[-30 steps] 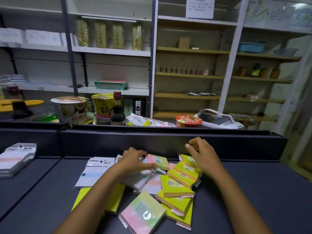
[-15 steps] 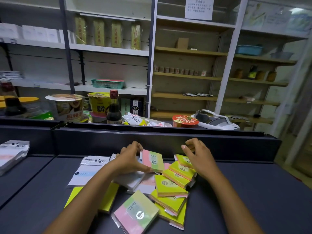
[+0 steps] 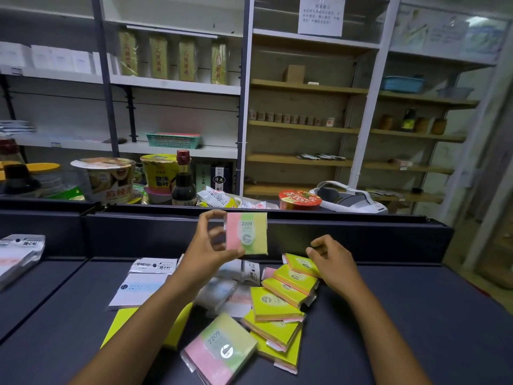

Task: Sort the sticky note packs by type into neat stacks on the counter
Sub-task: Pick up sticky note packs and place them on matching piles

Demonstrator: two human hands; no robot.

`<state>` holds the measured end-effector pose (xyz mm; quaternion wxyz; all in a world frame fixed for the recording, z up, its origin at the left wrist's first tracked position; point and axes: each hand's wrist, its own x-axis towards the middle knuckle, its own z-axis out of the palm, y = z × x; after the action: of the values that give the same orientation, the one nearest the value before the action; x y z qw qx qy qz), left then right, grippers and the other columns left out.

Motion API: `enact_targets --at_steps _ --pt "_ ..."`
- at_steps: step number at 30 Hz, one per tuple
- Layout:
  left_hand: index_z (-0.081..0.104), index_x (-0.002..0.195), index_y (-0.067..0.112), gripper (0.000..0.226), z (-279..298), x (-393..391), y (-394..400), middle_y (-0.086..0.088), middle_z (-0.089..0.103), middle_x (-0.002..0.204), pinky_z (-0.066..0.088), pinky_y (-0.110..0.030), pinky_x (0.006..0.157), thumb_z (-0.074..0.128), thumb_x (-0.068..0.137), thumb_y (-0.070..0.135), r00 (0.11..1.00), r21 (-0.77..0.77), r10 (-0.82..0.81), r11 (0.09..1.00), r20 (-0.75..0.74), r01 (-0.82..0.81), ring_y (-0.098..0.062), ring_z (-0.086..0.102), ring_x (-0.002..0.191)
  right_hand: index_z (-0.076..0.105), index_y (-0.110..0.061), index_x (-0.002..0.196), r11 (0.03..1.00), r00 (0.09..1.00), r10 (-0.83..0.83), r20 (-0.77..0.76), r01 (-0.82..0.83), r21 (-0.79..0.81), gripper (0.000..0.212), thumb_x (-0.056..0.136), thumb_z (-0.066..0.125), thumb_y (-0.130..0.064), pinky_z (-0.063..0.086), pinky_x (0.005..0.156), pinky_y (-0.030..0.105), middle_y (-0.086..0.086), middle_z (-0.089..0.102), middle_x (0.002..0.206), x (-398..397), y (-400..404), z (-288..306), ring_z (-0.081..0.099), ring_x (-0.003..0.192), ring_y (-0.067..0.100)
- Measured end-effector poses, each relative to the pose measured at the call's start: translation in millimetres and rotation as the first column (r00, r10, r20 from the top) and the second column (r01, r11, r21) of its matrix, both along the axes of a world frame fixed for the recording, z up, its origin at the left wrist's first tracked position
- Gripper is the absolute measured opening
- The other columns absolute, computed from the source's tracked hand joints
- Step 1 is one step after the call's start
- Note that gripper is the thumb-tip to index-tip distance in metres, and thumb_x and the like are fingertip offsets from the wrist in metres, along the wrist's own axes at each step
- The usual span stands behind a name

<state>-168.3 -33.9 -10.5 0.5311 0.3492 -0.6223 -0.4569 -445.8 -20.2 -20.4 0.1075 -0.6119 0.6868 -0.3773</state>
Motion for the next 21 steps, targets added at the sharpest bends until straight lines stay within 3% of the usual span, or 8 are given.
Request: enact_targets --at_steps 3,6,8,10,14,16,18,21 --pt "0.041 0.125 0.033 0.073 2 -5 4 -0.002 0.073 0.115 0.058 -0.027 0.076 0.078 0.076 -0.005 0.996 -0.029 -0.011 1.0 -0.088 0.008 -0.022 0.072 0.102 0.058 -0.014 0.116 0.993 0.998 -0.033 -0.045 0.038 0.112 0.037 0.092 0.064 -0.043 0.05 0.091 0.039 0.004 0.061 0.107 -5 0 -6 0.059 0.105 0.022" --pt "0.04 0.128 0.032 0.074 2 -7 7 -0.004 0.071 0.118 0.058 -0.028 0.077 0.078 0.076 -0.006 0.993 -0.047 -0.008 0.999 -0.119 0.002 -0.023 0.071 0.104 0.055 -0.012 0.124 0.968 0.995 -0.052 -0.09 0.073 0.239 0.063 0.085 0.063 -0.061 0.049 0.094 0.039 0.008 0.061 0.119 -6 -1 -9 0.056 0.114 0.026" --pt "0.039 0.128 0.031 0.076 2 -8 8 -0.004 0.071 0.118 0.059 -0.029 0.078 0.078 0.076 -0.007 0.993 -0.057 -0.002 0.998 -0.121 -0.005 -0.023 0.071 0.104 0.055 -0.01 0.127 0.949 0.989 -0.064 -0.134 0.102 0.299 0.075 0.082 0.06 -0.07 0.046 0.093 0.036 0.01 0.057 0.128 -5 -3 -11 0.054 0.12 0.027" --pt "0.038 0.129 0.029 0.077 2 -10 9 -0.005 0.071 0.117 0.059 -0.03 0.079 0.077 0.075 -0.009 0.993 -0.061 -0.005 0.998 -0.117 -0.002 -0.023 0.071 0.103 0.059 -0.008 0.123 0.937 0.989 -0.075 -0.126 0.113 0.33 0.077 0.08 0.06 -0.072 0.045 0.086 0.034 0.011 0.06 0.123 -4 -4 -12 0.057 0.116 0.027" --pt "0.037 0.131 0.027 0.077 2 -11 10 -0.007 0.07 0.12 0.059 -0.029 0.08 0.076 0.076 -0.011 0.994 -0.055 -0.013 0.998 -0.111 0.007 -0.023 0.071 0.104 0.062 -0.007 0.083 0.945 0.994 -0.079 0.076 0.051 0.324 0.056 0.076 0.073 -0.061 0.042 0.065 0.032 0.006 0.064 0.082 -2 -1 -8 0.062 0.08 0.021" --pt "0.037 0.131 0.027 0.077 2 -11 10 -0.008 0.069 0.12 0.059 -0.028 0.079 0.075 0.076 -0.011 0.994 -0.05 -0.006 0.999 -0.112 0.001 -0.022 0.071 0.104 0.065 -0.002 0.086 0.961 0.986 -0.059 0.155 0.014 0.276 0.051 0.076 0.08 -0.05 0.048 0.069 0.035 0.008 0.071 0.087 0 1 -6 0.067 0.082 0.022" --pt "0.038 0.13 0.028 0.077 1 -10 9 -0.008 0.07 0.119 0.058 -0.027 0.078 0.076 0.076 -0.011 0.994 -0.044 0.001 0.999 -0.112 -0.006 -0.022 0.071 0.103 0.071 -0.008 0.095 0.982 0.972 -0.028 0.232 -0.017 0.19 0.037 0.074 0.086 -0.035 0.053 0.071 0.034 0.006 0.075 0.098 3 3 -3 0.069 0.084 0.018" --pt "0.039 0.13 0.03 0.078 -1 -10 8 -0.009 0.07 0.118 0.058 -0.026 0.076 0.077 0.075 -0.01 0.993 -0.037 0.014 0.999 -0.115 -0.018 -0.022 0.072 0.102 0.062 -0.012 0.117 0.997 0.96 -0.034 0.279 0.012 0.082 0.053 0.072 0.088 -0.021 0.048 0.068 0.025 0.003 0.068 0.108 6 4 0 0.065 0.092 0.016"
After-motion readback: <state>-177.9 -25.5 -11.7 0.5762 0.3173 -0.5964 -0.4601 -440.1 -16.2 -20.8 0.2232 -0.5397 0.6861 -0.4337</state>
